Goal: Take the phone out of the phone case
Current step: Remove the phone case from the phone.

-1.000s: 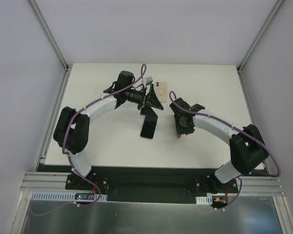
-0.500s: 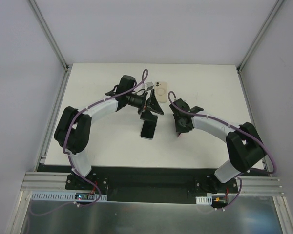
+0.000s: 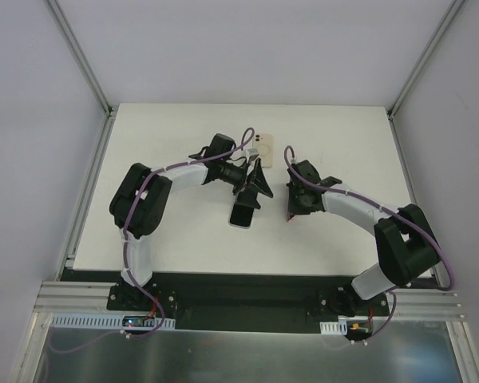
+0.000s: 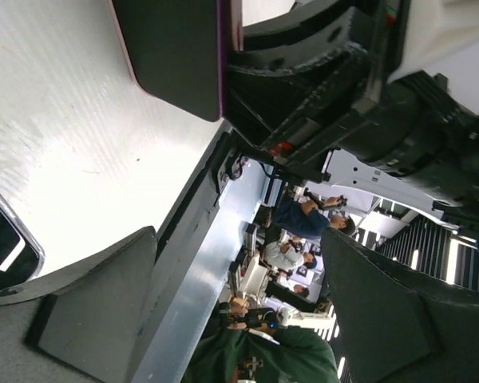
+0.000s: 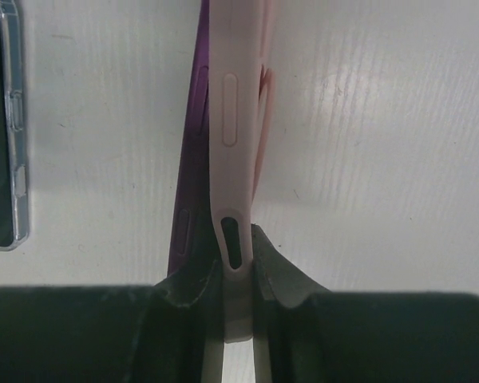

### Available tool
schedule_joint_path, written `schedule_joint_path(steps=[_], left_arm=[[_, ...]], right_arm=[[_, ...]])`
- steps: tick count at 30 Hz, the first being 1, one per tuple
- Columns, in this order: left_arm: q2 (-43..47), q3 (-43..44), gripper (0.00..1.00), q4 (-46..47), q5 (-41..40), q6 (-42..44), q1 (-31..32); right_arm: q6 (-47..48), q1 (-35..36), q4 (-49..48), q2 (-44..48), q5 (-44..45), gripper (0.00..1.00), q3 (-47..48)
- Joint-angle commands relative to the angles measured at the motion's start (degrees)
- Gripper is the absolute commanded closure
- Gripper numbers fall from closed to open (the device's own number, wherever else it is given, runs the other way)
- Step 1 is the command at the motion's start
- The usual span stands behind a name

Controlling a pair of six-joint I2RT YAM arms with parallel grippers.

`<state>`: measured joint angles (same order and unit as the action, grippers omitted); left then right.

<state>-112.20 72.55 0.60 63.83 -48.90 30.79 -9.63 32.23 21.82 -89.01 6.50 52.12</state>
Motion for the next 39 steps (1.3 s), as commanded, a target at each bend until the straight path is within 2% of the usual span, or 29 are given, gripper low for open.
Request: schedule_joint_path(steps=[1,9,15,25,33,35,39], left_arm=[[-3.19,3.29,0.20,0.54,-0.99,0.30,0.77],[-6.36,7.07,0.27,0.63,-5.47,1.00,0.94],[-8.12,9.62,0.29,-0.07,-9.87,4.78,1.38],[-9.88,11.47,0.29,-10.70,-14.78,18.21,4.11],[-9.88,12.00,0.29,-13.52,-20.06,20.25,5.60],[-9.70,12.43,0.32,-14.57,-21.72,20.78,6.13],[-9.79,13.84,0.47,-18.52,-30.58,22.80,7.62]], right_arm=[[-3.90,0.99,-16.73,-11.17,-14.67,0.99,-2.81],[-4.96,3.54,-14.00,-10.92,-14.68,0.99,-0.79],[-5.49,3.54,-13.65,-11.71,-16.26,0.99,-0.09],[-6.10,3.63,-13.39,-13.29,-18.63,0.98,1.14],[-6.46,3.63,-12.25,-12.24,-19.16,0.99,2.02],[-6.37,3.63,-11.72,-11.63,-18.98,0.98,2.02],[-6.46,3.54,-9.96,-9.78,-18.81,0.99,2.28]])
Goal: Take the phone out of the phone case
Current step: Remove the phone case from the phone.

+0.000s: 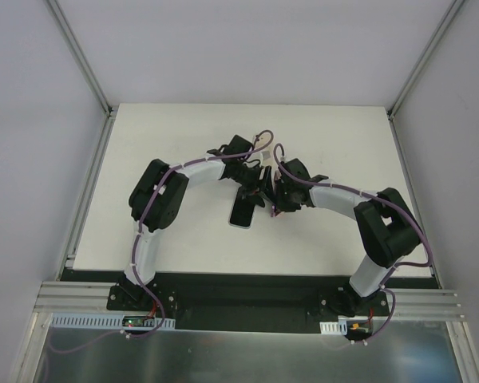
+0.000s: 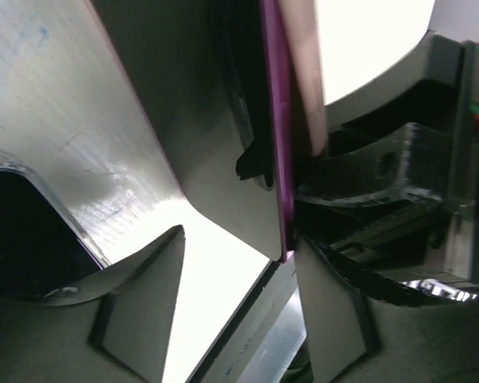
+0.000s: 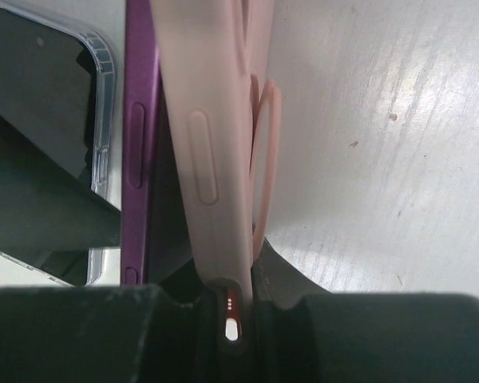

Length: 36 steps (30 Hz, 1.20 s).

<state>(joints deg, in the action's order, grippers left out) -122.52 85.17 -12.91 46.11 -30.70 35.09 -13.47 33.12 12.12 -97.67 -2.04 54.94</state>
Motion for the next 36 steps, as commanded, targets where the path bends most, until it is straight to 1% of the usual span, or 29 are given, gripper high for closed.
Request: schedule_joint_path(steps=[1,3,4,5,6,7,12,13,14,16,20,24,26,28,29,32,36], left_arm=[[0.53,1.75,0.49,-5.89,-14.45,5.46,4.19],[0.79,2.20,0.51,-8.18,-17.53,6.17,5.07],[0.96,2.46,0.56,-8.54,-19.89,6.70,5.42],[1.14,2.55,0.64,-9.41,-21.48,7.05,6.21],[1.32,2.64,0.68,-9.85,-22.54,7.58,6.57],[1.32,2.90,0.75,-10.29,-24.99,7.93,6.92],[1.14,4.04,0.77,-15.12,-33.09,10.04,9.11],[1.23,4.13,0.77,-15.65,-34.84,10.30,9.47],[1.49,4.04,0.76,-16.01,-38.25,10.48,10.25],[1.49,4.13,0.76,-16.89,-40.56,10.83,10.78],[1.58,4.13,0.77,-17.50,-48.19,11.71,12.45],[0.70,4.83,0.76,-17.50,-48.66,12.07,13.16],[0.18,5.27,0.77,-17.42,-48.39,12.07,13.25],[0.09,5.71,0.93,-17.42,-48.13,12.24,13.16],[0.70,5.63,1.00,-17.42,-48.13,12.24,13.25],[3.67,5.10,1.00,-17.42,-48.22,12.77,13.16],[9.04,4.22,1.00,-17.42,-47.34,13.82,13.07]], right_arm=[[-2.70,2.65,0.70,-0.86,-10.00,0.99,-0.45],[-2.78,2.65,1.50,0.10,-9.82,0.99,-0.36],[-2.87,2.73,1.94,0.54,-9.82,0.98,-0.53],[-2.96,2.74,1.94,1.42,-9.82,0.99,-0.53],[-3.13,2.74,2.12,1.69,-9.73,0.99,-0.62],[-3.14,2.74,2.12,1.95,-9.99,0.99,-0.71],[-3.22,2.74,3.17,3.36,-9.56,0.99,0.08],[-3.14,2.74,3.17,3.54,-9.56,0.98,0.17],[-3.40,2.65,3.26,3.80,-9.56,0.99,0.26],[-3.57,2.74,3.17,3.98,-9.65,0.99,0.34],[-4.28,2.65,2.82,4.50,-10.00,0.99,0.00],[-4.80,2.74,2.56,5.21,-9.82,0.99,-0.62],[-4.89,2.74,2.56,5.47,-9.73,0.98,-0.88],[-5.07,2.65,2.73,6.34,-9.21,0.99,-1.50],[-5.07,2.65,2.82,6.70,-9.03,0.99,-1.76],[-4.98,1.95,3.61,8.72,-8.24,0.99,-2.90],[-3.67,0.02,7.38,12.23,-5.88,0.99,-3.17]])
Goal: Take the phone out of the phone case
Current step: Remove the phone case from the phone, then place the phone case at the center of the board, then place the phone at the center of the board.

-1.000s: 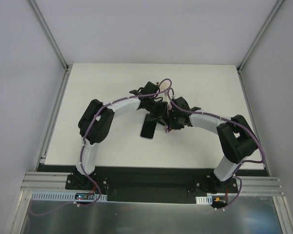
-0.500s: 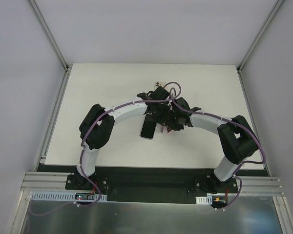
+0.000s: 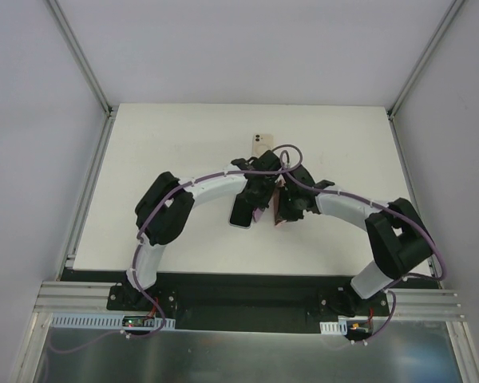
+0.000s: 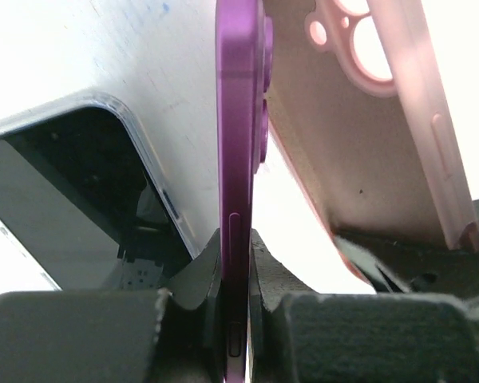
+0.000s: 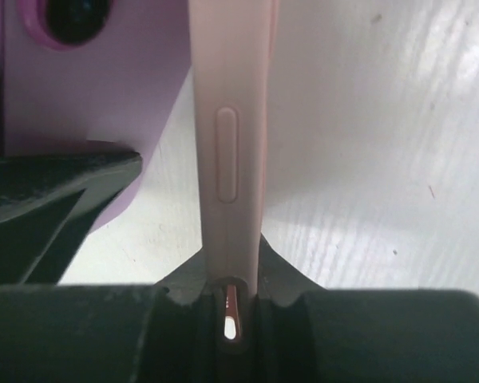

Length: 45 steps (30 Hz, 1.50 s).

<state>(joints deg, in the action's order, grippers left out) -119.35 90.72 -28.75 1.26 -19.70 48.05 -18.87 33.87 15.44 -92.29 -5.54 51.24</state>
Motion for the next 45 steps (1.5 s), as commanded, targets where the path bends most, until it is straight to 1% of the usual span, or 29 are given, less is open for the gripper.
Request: schedule_joint_path(steps=[1,3,7,8,9,12,13,14,15,16,17,19,21,22,23,24,25,26,27,29,30,31,32,33,39,41,42,44,45], left_arm=[[6.93,-1.51,1.00,-1.48,-1.88,3.09,0.02],[10.35,-2.03,1.00,-1.57,-1.35,3.71,-0.59],[14.75,-3.61,1.00,-1.57,3.57,4.24,-4.27],[16.15,-3.97,1.00,-1.66,6.27,4.15,-5.33],[16.86,-5.01,1.00,-1.66,7.35,4.06,-7.86],[19.67,-7.21,1.00,-1.66,9.37,3.62,-12.18],[20.29,-7.83,1.00,-1.66,9.12,3.53,-15.67],[21.60,-9.05,1.00,-1.57,8.77,3.27,-17.54],[22.14,-9.50,1.00,-1.74,6.85,2.92,-19.29],[22.75,-9.77,1.00,-2.01,5.44,2.92,-23.05],[22.84,-9.25,1.00,-3.23,3.60,2.92,-24.48],[22.06,-8.11,1.00,-5.34,-4.98,3.27,-26.77],[20.83,-5.82,1.00,-7.63,-10.02,4.93,-29.24],[19.08,-5.03,1.00,-8.33,-14.48,5.37,-29.94],[18.20,-3.54,1.00,-9.64,-16.27,5.99,-31.08],[17.32,-3.01,1.00,-9.92,-17.59,6.34,-31.61],[15.66,-2.57,1.00,-10.09,-20.56,6.61,-32.14],[14.77,-1.78,1.00,-10.18,-21.90,7.04,-32.84],[13.63,-1.25,1.00,-10.79,-23.13,7.31,-33.20],[10.55,0.41,1.00,-11.50,-27.68,7.83,-33.81],[9.32,0.86,1.00,-12.28,-29.63,8.19,-33.81],[7.14,1.47,1.00,-12.81,-31.56,8.63,-33.81],[5.90,2.87,1.00,-13.60,-35.67,8.72,-33.90],[3.53,3.50,1.00,-14.83,-37.01,8.80,-33.82],[-4.29,9.29,1.00,-17.12,-44.31,10.47,-34.78],[-6.41,12.81,1.00,-18.62,-46.51,11.18,-35.13],[-8.25,14.04,0.97,-19.06,-47.39,11.53,-35.31],[-9.93,17.38,0.81,-20.55,-47.31,11.97,-36.01],[-10.81,18.08,0.52,-21.08,-45.75,12.14,-36.10]], right_arm=[[1.91,-1.08,4.85,8.51,-1.67,0.99,0.61],[3.22,-2.83,7.22,10.28,-0.01,0.99,0.96],[5.42,-6.96,10.48,14.50,2.02,0.99,1.67],[5.95,-7.84,10.83,14.86,1.94,0.99,2.01],[6.82,-9.42,11.27,15.38,1.76,0.99,2.11],[7.71,-12.93,11.45,16.35,0.80,0.99,2.37],[7.80,-13.91,11.45,16.27,0.53,0.99,2.46],[8.15,-14.96,11.19,16.09,0.27,0.99,2.72],[8.32,-17.15,11.01,15.92,-0.43,0.99,3.24],[8.85,-18.30,10.84,15.13,-0.87,0.99,3.60],[9.20,-19.44,10.40,14.60,-1.57,0.98,3.95],[9.29,-23.83,8.56,12.59,-4.12,0.95,4.91],[9.03,-28.65,5.49,10.74,-7.79,0.94,5.36],[8.51,-30.33,4.34,8.38,-9.12,0.94,6.05],[8.15,-33.05,2.16,7.14,-11.66,0.92,6.50],[8.06,-33.77,1.44,4.34,-12.21,0.90,7.28],[8.15,-34.91,1.35,3.01,-12.30,0.88,9.12],[8.93,-35.79,1.95,1.86,-11.78,0.82,10.36],[9.29,-36.15,2.57,-0.15,-11.34,0.62,11.50],[9.99,-36.76,6.07,-1.66,-8.72,0.38,15.09],[9.91,-36.85,7.31,-2.45,-7.39,0.24,15.98],[10.08,-37.03,8.45,-2.54,-5.81,0.20,16.95],[10.35,-36.68,12.12,-2.54,-0.40,0.17,18.70],[10.44,-36.59,13.55,-2.20,1.65,0.13,19.33],[11.14,-33.96,15.85,2.55,8.52,0.10,17.58],[11.23,-30.54,16.02,3.34,8.53,0.09,17.05],[11.66,-29.48,16.11,3.26,8.18,0.09,16.70],[12.10,-26.06,16.90,2.30,7.92,0.09,17.04],[12.11,-24.83,17.25,1.86,7.74,0.09,17.57]])
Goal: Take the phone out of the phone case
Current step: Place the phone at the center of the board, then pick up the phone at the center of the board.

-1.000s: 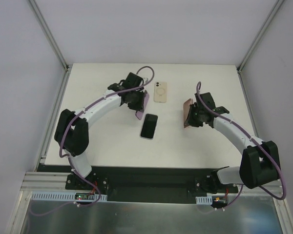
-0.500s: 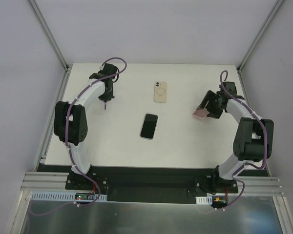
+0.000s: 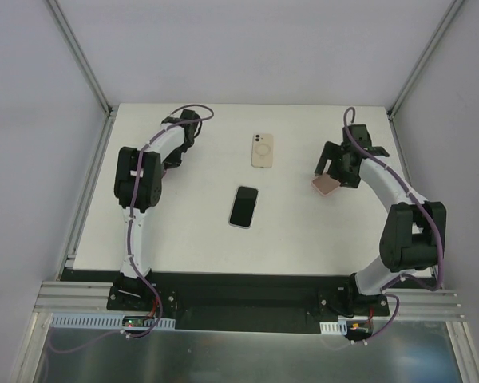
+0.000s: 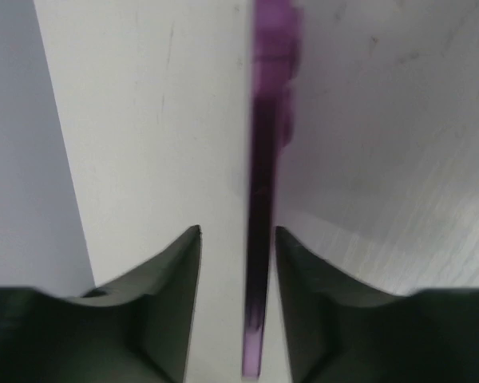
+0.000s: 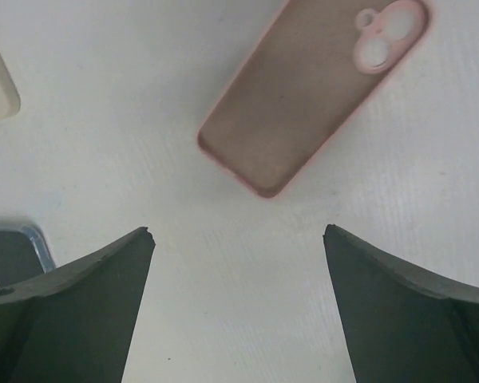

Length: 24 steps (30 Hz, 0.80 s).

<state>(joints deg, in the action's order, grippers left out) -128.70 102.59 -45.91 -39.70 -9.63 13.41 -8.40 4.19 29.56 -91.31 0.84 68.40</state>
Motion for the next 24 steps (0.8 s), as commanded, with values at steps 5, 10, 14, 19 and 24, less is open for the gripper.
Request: schedule_joint_path(steps=[5,10,14,19,24], left_arm=[[2.04,3.86,0.12,-5.59,3.47,-0.12,-1.54],[11.88,-1.58,0.07,-5.68,15.51,-3.46,-1.46],[20.76,-6.60,0.05,-4.98,32.61,-4.87,-1.02],[31.84,-14.50,0.03,-2.43,38.81,-5.75,-0.40],[40.62,-21.53,0.02,1.25,48.03,-6.54,-0.40]], right_arm=[[-0.20,13.56,4.19,-2.46,2.67,0.05,2.87],[-2.32,19.79,6.99,-9.93,4.08,0.04,12.00],[-3.19,23.23,11.03,-19.57,5.40,0.04,26.38],[-5.65,24.73,17.44,-30.40,8.90,0.04,42.40],[-7.24,24.73,21.94,-41.40,10.05,0.04,58.22]])
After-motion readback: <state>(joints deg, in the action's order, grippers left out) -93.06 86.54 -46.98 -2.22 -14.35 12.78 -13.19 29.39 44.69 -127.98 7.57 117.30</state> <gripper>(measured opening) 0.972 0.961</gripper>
